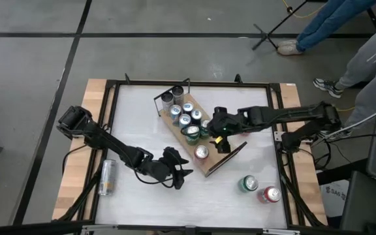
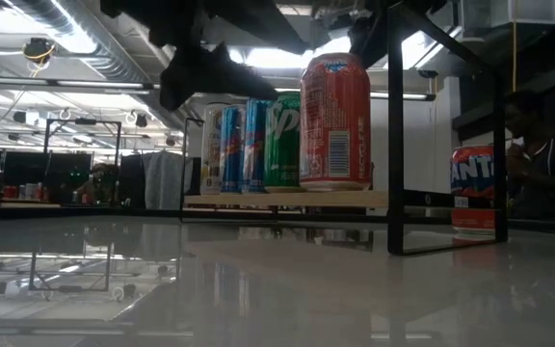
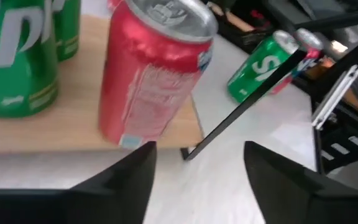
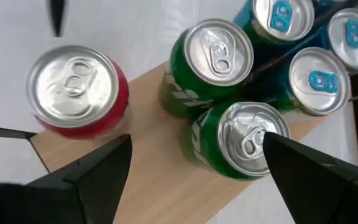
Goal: Place canned beverage on shelf
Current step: Put the middle red soda can on the shelf
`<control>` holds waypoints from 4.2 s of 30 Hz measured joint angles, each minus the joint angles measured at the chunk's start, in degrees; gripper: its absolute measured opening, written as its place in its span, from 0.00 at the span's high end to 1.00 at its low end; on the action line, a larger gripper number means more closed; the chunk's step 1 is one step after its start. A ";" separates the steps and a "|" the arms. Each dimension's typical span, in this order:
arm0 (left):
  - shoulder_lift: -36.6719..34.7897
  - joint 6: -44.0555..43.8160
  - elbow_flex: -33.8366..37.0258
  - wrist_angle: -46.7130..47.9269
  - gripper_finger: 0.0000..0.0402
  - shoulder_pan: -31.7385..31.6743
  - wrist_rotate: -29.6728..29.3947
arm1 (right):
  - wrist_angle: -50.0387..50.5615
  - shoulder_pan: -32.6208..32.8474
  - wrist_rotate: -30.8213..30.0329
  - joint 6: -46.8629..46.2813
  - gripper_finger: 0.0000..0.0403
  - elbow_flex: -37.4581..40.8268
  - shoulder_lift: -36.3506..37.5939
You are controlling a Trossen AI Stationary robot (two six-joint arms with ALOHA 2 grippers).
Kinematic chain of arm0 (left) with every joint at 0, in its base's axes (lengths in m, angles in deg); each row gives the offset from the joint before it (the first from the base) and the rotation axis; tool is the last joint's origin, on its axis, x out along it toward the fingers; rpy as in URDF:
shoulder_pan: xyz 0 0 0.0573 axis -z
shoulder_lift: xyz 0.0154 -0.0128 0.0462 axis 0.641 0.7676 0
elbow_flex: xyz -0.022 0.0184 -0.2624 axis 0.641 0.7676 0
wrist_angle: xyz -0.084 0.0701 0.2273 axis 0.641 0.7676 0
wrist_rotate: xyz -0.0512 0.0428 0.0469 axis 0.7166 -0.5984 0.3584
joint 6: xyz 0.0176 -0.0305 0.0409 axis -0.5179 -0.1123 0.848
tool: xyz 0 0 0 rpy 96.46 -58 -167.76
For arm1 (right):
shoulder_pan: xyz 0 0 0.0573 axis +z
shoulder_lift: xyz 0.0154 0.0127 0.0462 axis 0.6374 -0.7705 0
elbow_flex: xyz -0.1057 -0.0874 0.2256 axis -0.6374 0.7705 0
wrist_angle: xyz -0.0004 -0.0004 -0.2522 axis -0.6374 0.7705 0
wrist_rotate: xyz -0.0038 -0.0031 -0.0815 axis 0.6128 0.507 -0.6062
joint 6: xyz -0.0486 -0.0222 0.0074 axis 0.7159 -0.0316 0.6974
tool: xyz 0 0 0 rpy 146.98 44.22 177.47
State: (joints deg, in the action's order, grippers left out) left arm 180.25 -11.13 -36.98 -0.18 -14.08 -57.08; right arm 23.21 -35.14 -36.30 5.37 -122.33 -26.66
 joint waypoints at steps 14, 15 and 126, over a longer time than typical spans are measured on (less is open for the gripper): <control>1.72 2.85 0.01 -6.52 0.75 -2.95 3.80 | -0.61 0.01 -0.50 -0.07 0.12 0.00 -2.00; 1.87 2.86 0.00 -6.78 0.77 -3.15 3.97 | -0.76 0.01 -0.51 -0.07 0.12 0.00 -2.00; 2.08 5.38 0.00 -10.96 0.88 -8.46 1.57 | 5.82 0.08 -7.97 -3.68 0.12 -0.66 -2.98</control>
State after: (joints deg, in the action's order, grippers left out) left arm 182.32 -5.75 -36.98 -11.14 -22.54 -55.51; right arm 29.03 -35.06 -44.27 1.69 -122.98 -29.64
